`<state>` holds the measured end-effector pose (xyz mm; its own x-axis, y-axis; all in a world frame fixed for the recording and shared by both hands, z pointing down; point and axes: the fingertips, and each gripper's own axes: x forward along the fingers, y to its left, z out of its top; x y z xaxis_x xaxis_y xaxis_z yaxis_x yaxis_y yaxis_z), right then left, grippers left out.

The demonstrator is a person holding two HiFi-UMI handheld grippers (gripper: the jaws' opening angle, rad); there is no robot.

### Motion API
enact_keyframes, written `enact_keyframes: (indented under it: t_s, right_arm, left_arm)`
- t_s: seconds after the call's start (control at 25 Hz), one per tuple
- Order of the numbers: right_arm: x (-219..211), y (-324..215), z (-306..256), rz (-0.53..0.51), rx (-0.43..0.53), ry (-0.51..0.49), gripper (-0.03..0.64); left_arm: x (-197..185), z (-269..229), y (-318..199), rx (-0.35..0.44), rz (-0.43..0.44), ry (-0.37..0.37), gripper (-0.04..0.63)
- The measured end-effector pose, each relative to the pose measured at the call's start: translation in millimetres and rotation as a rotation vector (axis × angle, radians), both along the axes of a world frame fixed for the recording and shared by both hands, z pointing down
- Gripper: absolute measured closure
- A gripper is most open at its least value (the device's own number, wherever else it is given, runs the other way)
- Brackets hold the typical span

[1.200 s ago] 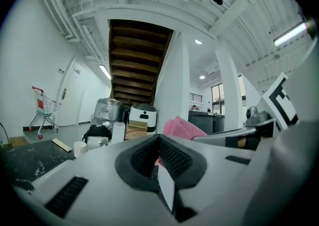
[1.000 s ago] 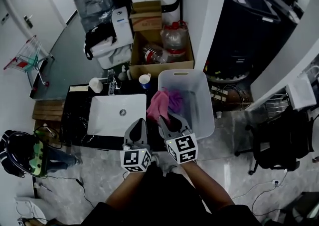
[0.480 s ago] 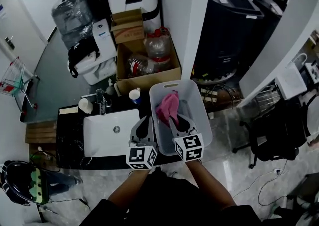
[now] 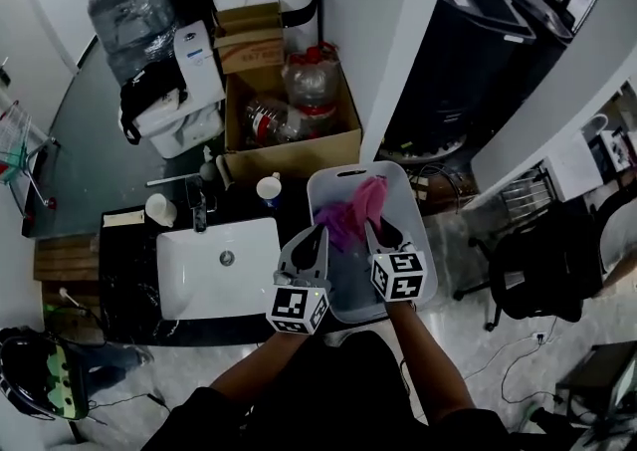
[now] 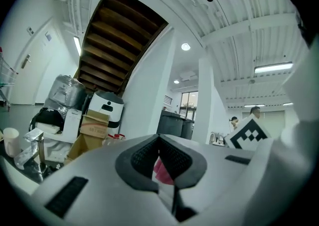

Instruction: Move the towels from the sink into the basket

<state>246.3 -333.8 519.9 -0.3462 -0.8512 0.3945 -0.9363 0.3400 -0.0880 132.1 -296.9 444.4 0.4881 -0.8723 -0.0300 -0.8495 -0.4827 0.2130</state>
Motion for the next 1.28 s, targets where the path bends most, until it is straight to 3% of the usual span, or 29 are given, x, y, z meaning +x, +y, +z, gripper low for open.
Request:
enact_keyframes:
  t_s: [0.48, 0.64, 0.92, 1.28]
  right_arm:
    - [22.9, -34.5, 66.9, 0.017, -0.178, 0.019, 0.523]
    - [29.1, -46.6, 89.4, 0.04, -0.252, -0.022, 0.523]
    - [28.6, -60.6, 129.5, 0.028, -0.316, 0.071, 0.522]
    - [40.6, -68.0, 187.1, 0.052, -0.444, 0.114, 0.515]
  left_arm:
    - [19.5, -8.7, -20.3, 0.011, -0.034, -0.003, 0.592]
    - [28.8, -9.8, -28.7, 0.015, -0.042, -0.005, 0.592]
    - [44.1, -5.0, -39.6, 0.001, -0.04, -0.026, 0.592]
    - [50.2, -7.7, -56.8, -0.002, -0.053, -0.031, 0.593]
